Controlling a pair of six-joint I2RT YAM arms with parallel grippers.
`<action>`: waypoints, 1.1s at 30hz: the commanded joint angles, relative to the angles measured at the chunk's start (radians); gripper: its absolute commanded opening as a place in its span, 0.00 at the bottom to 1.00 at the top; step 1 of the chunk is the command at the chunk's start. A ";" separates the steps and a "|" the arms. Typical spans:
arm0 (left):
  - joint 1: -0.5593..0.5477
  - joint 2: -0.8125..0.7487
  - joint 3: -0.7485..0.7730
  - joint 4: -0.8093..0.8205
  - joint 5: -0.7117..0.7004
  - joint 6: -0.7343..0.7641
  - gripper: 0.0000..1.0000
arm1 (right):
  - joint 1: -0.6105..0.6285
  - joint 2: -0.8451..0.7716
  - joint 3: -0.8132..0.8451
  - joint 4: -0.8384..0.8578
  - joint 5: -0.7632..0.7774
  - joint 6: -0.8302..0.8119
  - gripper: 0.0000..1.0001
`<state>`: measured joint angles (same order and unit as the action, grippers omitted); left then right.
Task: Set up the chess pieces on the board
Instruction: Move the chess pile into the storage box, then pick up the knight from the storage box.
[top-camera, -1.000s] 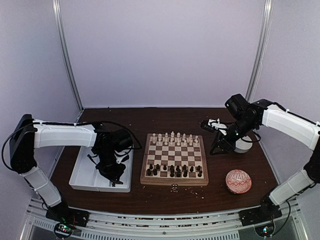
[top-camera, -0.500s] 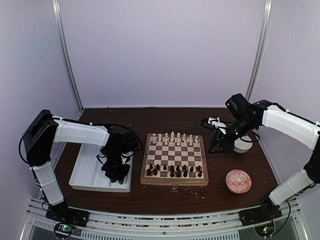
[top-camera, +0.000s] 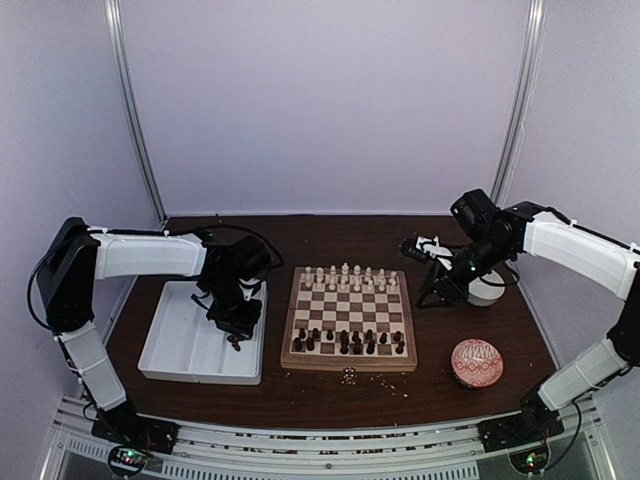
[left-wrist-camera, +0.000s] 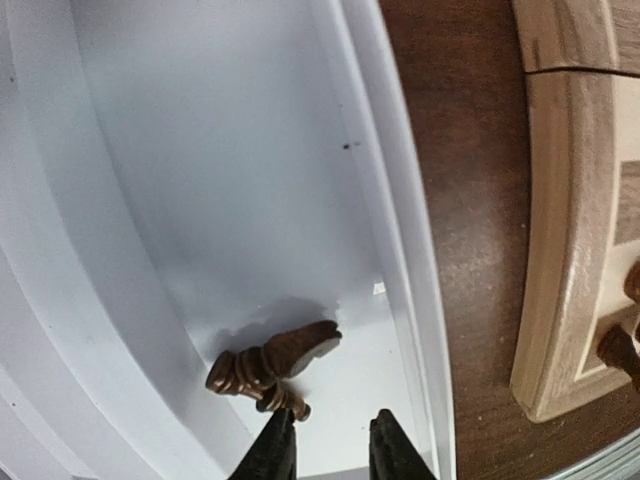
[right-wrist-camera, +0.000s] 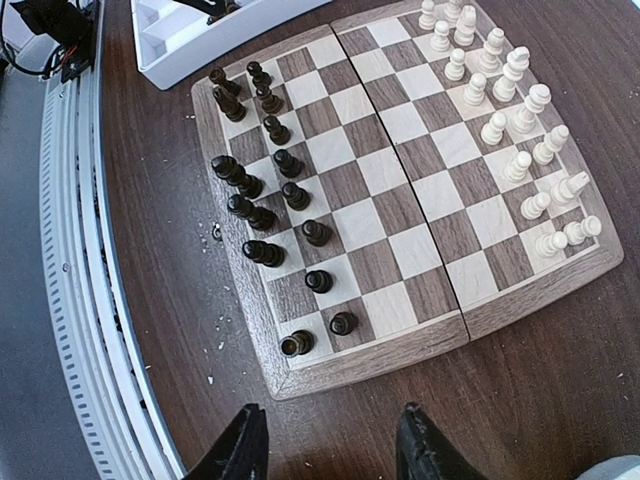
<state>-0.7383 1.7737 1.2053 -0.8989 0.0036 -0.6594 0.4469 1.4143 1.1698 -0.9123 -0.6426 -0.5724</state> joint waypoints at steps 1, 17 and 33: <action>0.005 -0.097 0.049 -0.071 -0.062 0.158 0.27 | -0.005 0.009 -0.005 -0.001 -0.030 -0.001 0.45; 0.068 -0.080 -0.081 0.126 0.016 0.602 0.31 | -0.009 -0.009 -0.019 -0.013 -0.047 -0.018 0.45; 0.074 0.018 -0.112 0.088 0.002 0.725 0.31 | -0.013 0.016 -0.018 -0.023 -0.050 -0.027 0.44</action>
<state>-0.6666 1.7596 1.1061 -0.7864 0.0513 0.0177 0.4404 1.4216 1.1557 -0.9237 -0.6773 -0.5812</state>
